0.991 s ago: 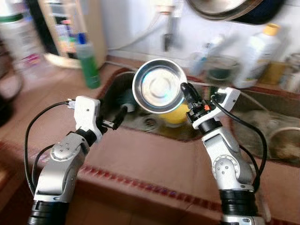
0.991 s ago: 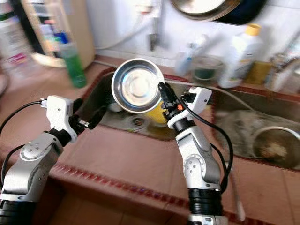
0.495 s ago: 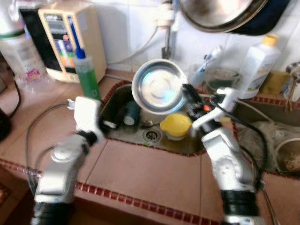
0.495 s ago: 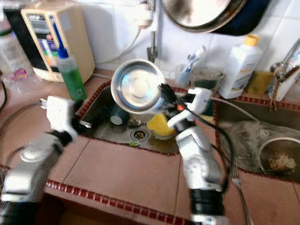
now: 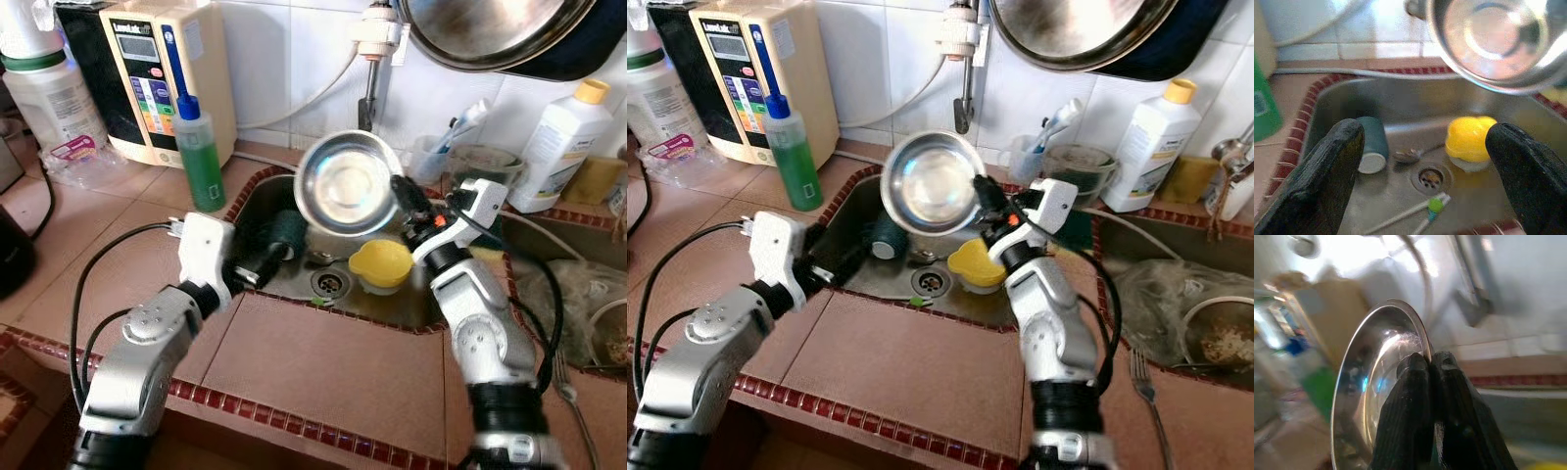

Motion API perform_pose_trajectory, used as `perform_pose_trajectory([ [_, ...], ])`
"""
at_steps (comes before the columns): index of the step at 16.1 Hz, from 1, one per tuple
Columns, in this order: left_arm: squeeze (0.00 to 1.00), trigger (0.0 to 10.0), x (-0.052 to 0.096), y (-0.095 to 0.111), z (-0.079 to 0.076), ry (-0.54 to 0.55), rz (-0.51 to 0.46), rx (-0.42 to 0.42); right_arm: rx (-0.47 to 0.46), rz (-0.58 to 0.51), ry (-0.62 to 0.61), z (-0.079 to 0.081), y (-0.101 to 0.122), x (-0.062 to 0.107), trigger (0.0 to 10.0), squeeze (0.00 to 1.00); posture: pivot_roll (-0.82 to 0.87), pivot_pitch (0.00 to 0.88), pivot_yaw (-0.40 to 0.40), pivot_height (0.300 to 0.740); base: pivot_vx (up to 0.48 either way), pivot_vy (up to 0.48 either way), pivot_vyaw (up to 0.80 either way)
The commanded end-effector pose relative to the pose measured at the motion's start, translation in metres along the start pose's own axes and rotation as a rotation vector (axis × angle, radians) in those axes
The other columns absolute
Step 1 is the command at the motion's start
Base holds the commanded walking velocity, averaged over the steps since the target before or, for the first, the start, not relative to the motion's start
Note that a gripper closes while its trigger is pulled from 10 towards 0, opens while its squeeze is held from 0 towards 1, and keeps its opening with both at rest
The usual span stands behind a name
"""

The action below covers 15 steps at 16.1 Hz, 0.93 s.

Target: Kitchen organization

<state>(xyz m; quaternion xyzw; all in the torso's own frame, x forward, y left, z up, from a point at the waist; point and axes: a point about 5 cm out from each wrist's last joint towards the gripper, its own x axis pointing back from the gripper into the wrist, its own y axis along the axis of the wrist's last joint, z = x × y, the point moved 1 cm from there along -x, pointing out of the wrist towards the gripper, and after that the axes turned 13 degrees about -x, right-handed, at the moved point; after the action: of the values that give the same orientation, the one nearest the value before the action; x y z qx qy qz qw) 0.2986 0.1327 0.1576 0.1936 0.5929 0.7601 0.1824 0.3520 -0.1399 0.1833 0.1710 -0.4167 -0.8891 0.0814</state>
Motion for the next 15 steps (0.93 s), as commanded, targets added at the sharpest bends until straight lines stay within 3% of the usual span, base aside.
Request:
perform_pose_trajectory([
  [1, 0.0, 10.0, 0.0017, 0.0025, -0.0057, -0.032, 0.007, -0.01, 0.031, -0.018, -0.05, -0.0071, 0.0061, -0.0031, 10.0, 0.0, -0.06, 0.072, 0.039, 0.74, 0.0, 0.0, 0.0],
  [3, 0.0, 10.0, 0.0016, 0.0024, -0.0091, -0.026, 0.008, -0.013, 0.042, -0.017, -0.086, -0.0137, 0.0071, -0.0046, 10.0, 0.0, -0.05, 0.079, 0.046, 0.74, 0.0, 0.0, 0.0],
  [15, 0.0, 10.0, 0.0016, 0.0024, -0.0091, -0.026, 0.008, -0.013, 0.042, -0.017, -0.086, -0.0137, 0.0071, -0.0046, 10.0, 0.0, -0.05, 0.079, 0.046, 0.74, 0.0, 0.0, 0.0],
])
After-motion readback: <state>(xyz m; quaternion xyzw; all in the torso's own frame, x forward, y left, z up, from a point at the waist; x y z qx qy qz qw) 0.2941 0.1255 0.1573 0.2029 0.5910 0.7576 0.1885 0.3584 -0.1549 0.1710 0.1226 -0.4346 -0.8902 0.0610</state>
